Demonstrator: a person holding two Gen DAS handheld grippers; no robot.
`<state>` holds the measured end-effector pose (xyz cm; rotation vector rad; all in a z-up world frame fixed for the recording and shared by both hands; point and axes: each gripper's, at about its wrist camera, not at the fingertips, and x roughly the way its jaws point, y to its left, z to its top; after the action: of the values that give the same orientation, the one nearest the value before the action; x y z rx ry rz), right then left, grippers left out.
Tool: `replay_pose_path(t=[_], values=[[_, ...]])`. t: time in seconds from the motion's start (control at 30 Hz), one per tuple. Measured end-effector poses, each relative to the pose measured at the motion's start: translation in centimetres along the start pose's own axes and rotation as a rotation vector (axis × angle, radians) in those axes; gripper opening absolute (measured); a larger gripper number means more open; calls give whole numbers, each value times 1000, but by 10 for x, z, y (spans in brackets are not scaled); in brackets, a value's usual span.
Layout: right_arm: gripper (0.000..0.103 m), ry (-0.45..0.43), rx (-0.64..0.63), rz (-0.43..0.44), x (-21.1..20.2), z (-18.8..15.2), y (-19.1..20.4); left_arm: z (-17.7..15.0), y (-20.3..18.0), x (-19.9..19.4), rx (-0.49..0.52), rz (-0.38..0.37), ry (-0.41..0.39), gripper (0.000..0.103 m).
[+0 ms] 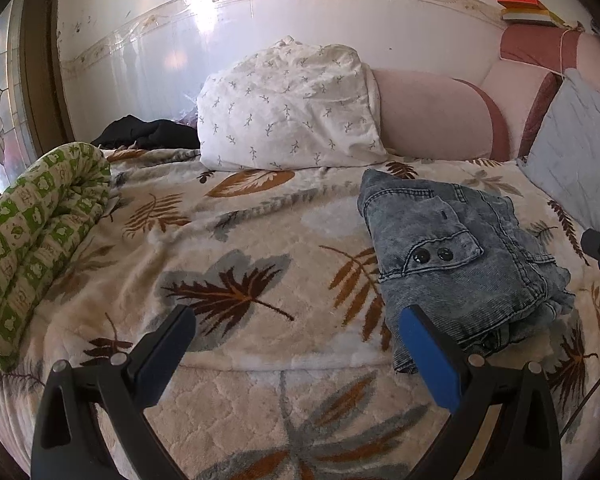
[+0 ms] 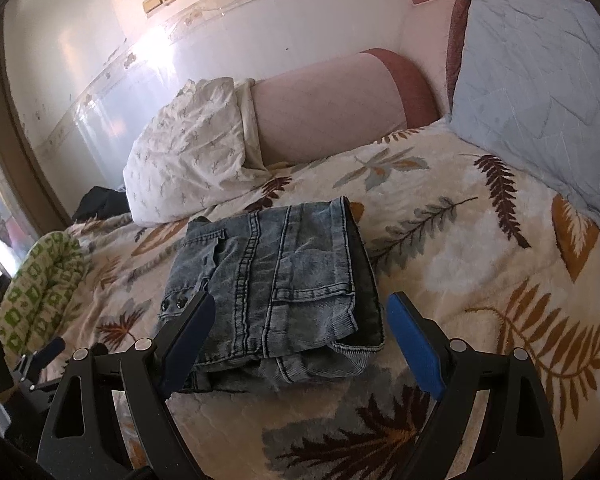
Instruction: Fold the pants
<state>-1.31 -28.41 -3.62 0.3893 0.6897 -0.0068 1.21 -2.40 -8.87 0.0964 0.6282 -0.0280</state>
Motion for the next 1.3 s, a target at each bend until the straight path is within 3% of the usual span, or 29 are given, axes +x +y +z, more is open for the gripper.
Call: replay_pose_path(t=[1.3], values=[[88, -18, -29, -4, -4, -1, 6, 3, 3, 0, -15, 13, 3, 103]])
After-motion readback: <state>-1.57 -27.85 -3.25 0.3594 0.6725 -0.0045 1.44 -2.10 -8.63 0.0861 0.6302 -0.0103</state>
